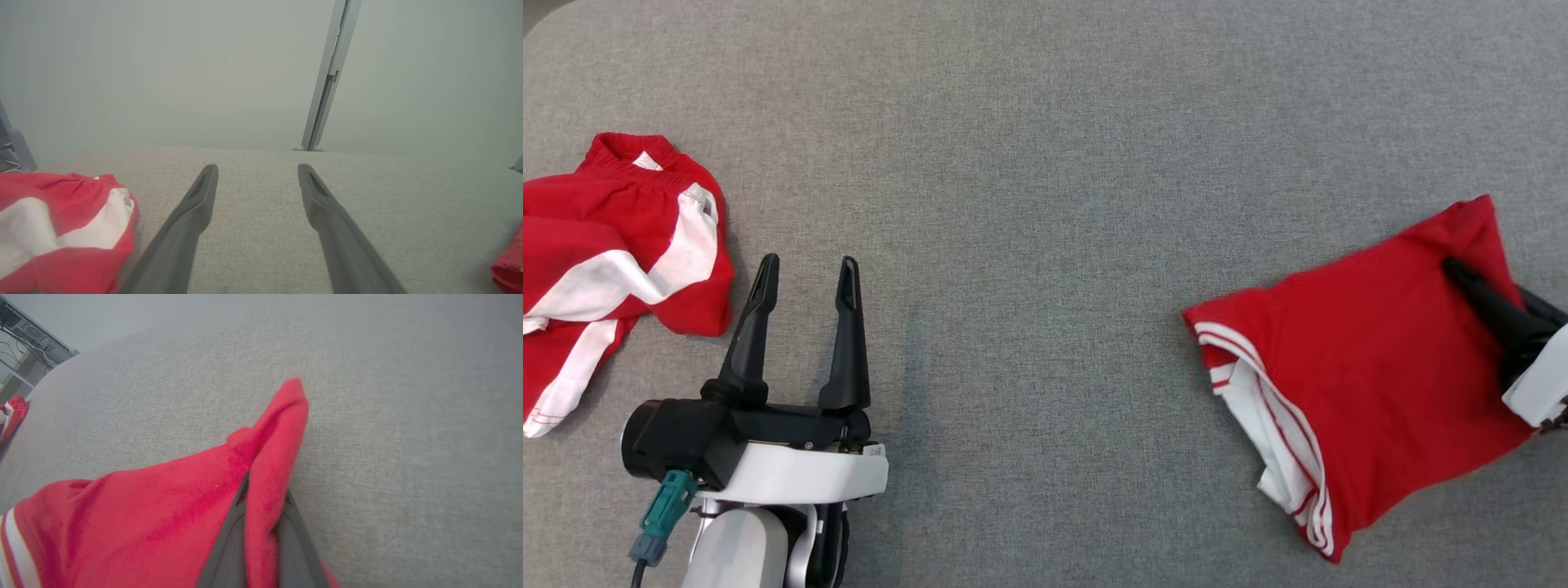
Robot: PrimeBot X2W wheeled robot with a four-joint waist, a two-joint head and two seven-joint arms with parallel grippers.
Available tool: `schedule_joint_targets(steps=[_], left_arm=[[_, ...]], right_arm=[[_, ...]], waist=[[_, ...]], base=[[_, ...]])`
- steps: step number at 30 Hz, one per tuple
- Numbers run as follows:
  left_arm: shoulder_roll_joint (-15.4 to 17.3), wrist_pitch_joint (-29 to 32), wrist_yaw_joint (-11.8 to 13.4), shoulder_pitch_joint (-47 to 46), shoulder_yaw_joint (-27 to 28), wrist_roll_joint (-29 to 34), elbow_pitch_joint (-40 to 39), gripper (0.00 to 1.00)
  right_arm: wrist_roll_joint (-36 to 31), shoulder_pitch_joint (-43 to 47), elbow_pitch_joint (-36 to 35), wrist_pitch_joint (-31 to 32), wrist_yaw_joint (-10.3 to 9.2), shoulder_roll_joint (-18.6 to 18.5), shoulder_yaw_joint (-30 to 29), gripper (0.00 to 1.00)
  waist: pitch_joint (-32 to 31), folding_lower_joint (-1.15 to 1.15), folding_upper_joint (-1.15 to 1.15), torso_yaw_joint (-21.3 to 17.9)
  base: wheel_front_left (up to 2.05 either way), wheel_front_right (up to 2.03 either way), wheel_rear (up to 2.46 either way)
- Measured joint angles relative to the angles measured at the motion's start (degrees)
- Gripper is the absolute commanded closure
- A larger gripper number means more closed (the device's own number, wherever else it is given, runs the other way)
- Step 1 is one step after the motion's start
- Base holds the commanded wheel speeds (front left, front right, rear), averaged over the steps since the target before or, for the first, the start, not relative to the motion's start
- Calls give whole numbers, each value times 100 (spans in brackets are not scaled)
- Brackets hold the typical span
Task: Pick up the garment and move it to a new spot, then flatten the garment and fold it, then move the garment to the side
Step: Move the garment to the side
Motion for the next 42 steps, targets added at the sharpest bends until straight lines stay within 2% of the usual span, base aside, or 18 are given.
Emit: schedule_joint_targets(steps=[5, 8, 12, 28, 34, 42], left_arm=[[-1, 0, -10, 1, -56, 15, 9, 0], [0, 0, -11, 0, -77, 44, -40, 0], [-2, 0, -29, -13, -121, 51, -90, 0], [1, -1, -153, -519, 23, 49, -307, 0], [0, 0, -182, -575, 85, 54, -356, 0], [1, -3, -223, -657, 134, 62, -411, 0]], right_arm=[[-197, -252, 391, -205, 0, -231, 31, 100], [-382, -379, 541, -202, 1, -553, 35, 100], [-568, -689, 887, -226, 1, -1034, -277, 100], [-1473, -1253, 1634, -7, 1, -2499, -944, 100], [-2051, -1333, 1695, -48, 1, -2825, -1127, 100], [-3219, -1435, 2050, -247, 1, -2910, -1508, 100]], waist=[[-1, 0, 0, -12], [41, 0, 0, -26], [193, 0, 0, -59], [1199, 0, 0, -32], [1473, 0, 0, -54], [1645, 0, 0, -78]], base=[[0, 0, 0], [0, 0, 0], [0, 0, 0], [0, 0, 0], [0, 0, 0], [0, 0, 0]])
